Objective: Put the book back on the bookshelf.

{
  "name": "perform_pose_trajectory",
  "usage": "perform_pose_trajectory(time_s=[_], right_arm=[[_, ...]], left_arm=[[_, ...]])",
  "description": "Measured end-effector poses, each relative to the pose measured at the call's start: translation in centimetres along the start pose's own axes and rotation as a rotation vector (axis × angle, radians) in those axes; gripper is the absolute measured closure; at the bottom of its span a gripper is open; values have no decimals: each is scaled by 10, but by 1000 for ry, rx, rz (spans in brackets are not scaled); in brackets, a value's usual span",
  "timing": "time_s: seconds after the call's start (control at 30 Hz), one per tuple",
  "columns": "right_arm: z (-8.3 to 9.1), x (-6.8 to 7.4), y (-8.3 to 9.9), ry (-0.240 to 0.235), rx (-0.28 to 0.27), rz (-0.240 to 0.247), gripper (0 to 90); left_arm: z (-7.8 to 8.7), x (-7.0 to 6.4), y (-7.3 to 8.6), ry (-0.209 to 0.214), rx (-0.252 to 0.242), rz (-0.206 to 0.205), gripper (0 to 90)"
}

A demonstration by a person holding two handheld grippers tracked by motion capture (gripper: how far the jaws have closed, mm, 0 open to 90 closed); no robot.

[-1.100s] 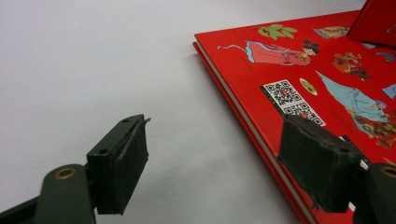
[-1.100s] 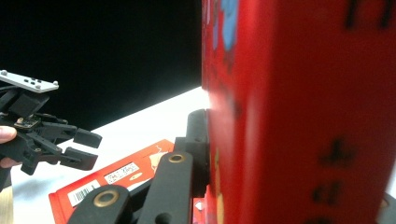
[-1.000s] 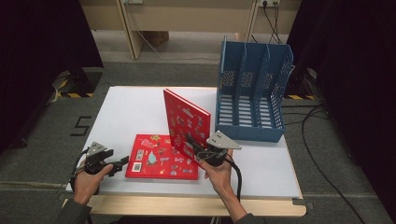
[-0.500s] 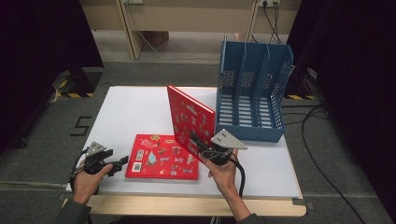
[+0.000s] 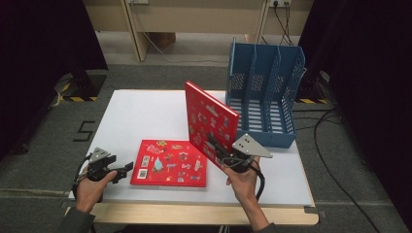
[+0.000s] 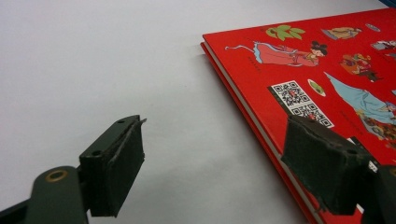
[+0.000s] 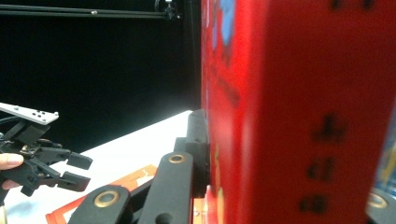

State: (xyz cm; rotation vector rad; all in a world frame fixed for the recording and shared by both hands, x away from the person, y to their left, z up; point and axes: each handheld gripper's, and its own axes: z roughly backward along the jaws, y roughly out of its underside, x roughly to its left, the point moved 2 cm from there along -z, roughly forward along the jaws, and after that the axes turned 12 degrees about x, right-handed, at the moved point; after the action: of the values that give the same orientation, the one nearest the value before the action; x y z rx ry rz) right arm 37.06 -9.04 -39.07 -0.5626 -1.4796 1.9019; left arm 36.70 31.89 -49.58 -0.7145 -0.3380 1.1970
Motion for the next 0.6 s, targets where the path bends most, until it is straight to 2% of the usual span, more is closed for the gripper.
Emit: perform_pose_trajectory(time_s=[0.3, 0.47, 0.6], right_arm=[[33, -9, 3, 25, -7, -12, 795], [56, -17, 8, 66, -9, -11, 795], [74, -24, 12, 96, -13, -30, 795]], left_arm=[[-1, 2, 0, -9, 4, 6, 198], [-2, 3, -1, -11, 5, 11, 196], [-3, 3, -1, -14, 5, 9, 195]])
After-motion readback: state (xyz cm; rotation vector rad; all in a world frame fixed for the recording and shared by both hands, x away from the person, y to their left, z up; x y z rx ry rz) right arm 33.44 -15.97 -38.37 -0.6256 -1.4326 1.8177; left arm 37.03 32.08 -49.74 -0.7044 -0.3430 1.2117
